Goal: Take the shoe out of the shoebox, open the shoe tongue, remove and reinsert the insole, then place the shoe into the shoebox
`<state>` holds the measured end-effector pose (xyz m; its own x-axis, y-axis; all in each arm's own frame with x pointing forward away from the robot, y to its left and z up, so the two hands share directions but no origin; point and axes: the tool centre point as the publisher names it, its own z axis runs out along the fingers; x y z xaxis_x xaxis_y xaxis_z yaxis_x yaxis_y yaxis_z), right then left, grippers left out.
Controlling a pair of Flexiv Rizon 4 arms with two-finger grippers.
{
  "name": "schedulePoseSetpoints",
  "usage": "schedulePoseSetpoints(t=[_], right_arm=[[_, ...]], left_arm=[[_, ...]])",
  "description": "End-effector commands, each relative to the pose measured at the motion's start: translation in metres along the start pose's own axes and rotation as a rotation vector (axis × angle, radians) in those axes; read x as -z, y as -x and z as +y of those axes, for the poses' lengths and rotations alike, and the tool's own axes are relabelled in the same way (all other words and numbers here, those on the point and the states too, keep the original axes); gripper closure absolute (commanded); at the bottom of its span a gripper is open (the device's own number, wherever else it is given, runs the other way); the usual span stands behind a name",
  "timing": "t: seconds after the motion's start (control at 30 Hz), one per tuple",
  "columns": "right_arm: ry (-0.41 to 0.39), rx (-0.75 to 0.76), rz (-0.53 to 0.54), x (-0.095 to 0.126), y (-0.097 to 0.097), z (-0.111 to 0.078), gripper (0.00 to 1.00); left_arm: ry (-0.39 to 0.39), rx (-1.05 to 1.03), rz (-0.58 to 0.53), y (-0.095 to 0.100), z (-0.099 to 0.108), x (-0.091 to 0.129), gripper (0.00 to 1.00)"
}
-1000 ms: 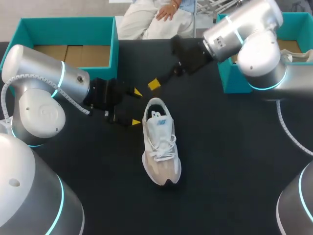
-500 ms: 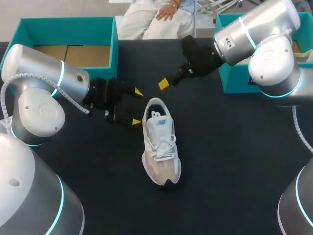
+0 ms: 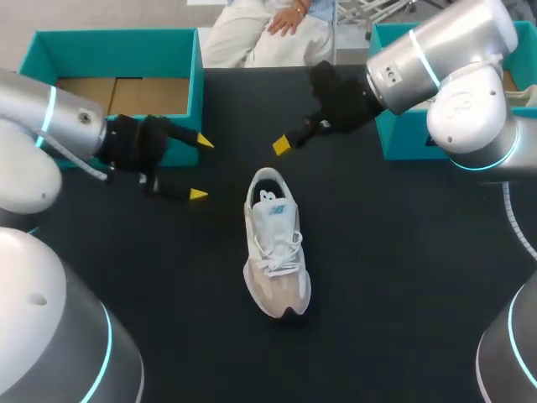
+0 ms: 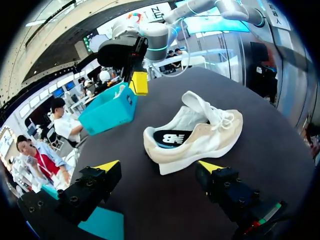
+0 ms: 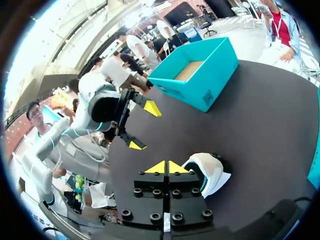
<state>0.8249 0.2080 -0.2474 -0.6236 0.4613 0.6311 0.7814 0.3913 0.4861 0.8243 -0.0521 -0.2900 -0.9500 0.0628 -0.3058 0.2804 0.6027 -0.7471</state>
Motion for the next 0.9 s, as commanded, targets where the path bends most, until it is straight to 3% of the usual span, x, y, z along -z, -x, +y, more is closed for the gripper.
schedulePoseSetpoints(t=[0.03, 0.3, 0.47, 0.5, 0.9], right_arm=[[0.006, -0.095, -0.146, -0.016, 0.0, -0.001, 1.0], [-0.04, -0.282, -0.478, -0.038, 0.011, -0.012, 1.0], [-0.123, -0.358, -0.706, -0.041, 0.01, -0.021, 1.0], [-0.177, -0.366, -0.736, -0.041, 0.008, -0.024, 1.0], [-0.177, -0.366, -0.736, -0.041, 0.008, -0.024, 1.0]], left_arm=[[0.073, 0.014, -0.021, 0.002, -0.004, 0.03, 0.0], [0.095, 0.107, -0.091, 0.012, 0.008, 0.05, 0.0], [0.095, 0.107, -0.091, 0.012, 0.008, 0.05, 0.0], [0.095, 0.107, -0.091, 0.012, 0.008, 0.05, 0.0], [0.095, 0.107, -0.091, 0.012, 0.008, 0.05, 0.0]])
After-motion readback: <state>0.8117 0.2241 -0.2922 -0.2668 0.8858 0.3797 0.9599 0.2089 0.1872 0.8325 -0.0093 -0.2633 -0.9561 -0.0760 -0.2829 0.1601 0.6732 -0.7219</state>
